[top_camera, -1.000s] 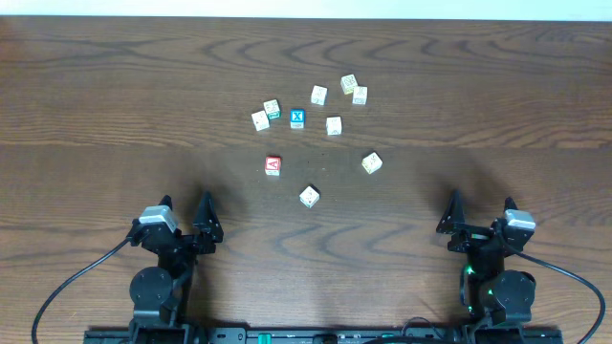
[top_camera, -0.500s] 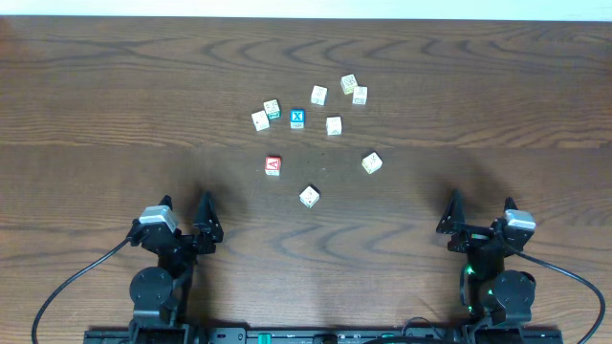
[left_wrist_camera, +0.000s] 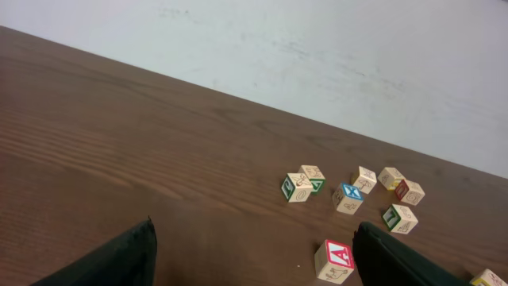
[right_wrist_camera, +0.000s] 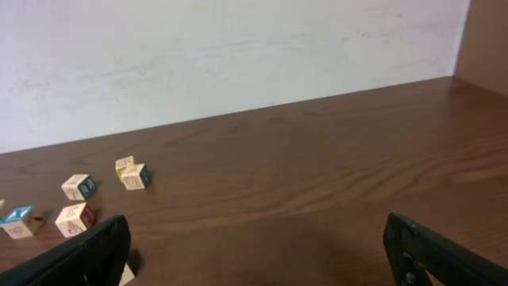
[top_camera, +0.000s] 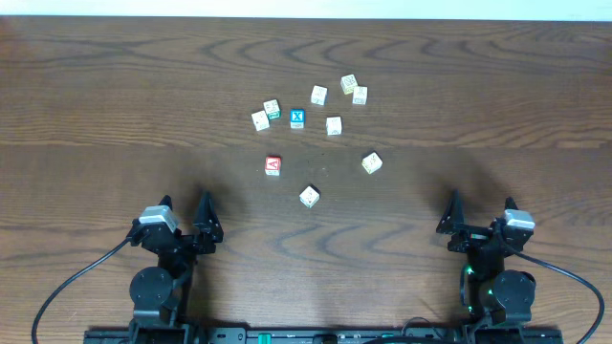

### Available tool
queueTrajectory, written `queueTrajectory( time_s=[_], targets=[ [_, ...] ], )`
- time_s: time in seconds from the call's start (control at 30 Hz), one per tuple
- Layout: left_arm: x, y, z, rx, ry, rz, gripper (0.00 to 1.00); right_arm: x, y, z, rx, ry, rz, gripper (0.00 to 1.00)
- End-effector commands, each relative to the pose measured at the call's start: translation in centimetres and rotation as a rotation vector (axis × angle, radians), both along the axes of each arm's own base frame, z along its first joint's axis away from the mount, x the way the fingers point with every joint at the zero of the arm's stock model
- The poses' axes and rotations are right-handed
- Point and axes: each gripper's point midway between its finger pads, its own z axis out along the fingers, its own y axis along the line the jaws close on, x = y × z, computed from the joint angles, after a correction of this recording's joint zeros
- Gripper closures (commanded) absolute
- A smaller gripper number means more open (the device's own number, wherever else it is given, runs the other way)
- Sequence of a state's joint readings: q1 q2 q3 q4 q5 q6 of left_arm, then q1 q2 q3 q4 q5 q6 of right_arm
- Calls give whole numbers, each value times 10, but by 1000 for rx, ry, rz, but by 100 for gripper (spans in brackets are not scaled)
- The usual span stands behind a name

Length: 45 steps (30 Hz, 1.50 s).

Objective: Lift 3 blocks

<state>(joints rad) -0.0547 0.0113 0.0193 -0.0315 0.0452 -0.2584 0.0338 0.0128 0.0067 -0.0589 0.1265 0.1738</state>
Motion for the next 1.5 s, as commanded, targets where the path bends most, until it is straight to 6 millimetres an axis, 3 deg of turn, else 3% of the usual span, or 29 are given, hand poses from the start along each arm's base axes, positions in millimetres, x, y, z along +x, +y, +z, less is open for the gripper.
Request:
queueTrajectory(
  time_s=[0.0, 0.93, 1.2, 1.47],
  targets=[
    [-1, 6, -16, 9, 51, 35, 20, 0, -1, -3, -26, 12, -2, 1],
    [-1, 6, -16, 9, 51, 35, 20, 0, -2, -3, -26, 14, -8, 1],
    [-1, 6, -16, 9, 51, 35, 21, -2, 45, -3, -48, 15, 270, 1],
    [-1, 6, -16, 9, 51, 35, 21, -2, 54, 6, -68, 86, 330, 1]
  ],
)
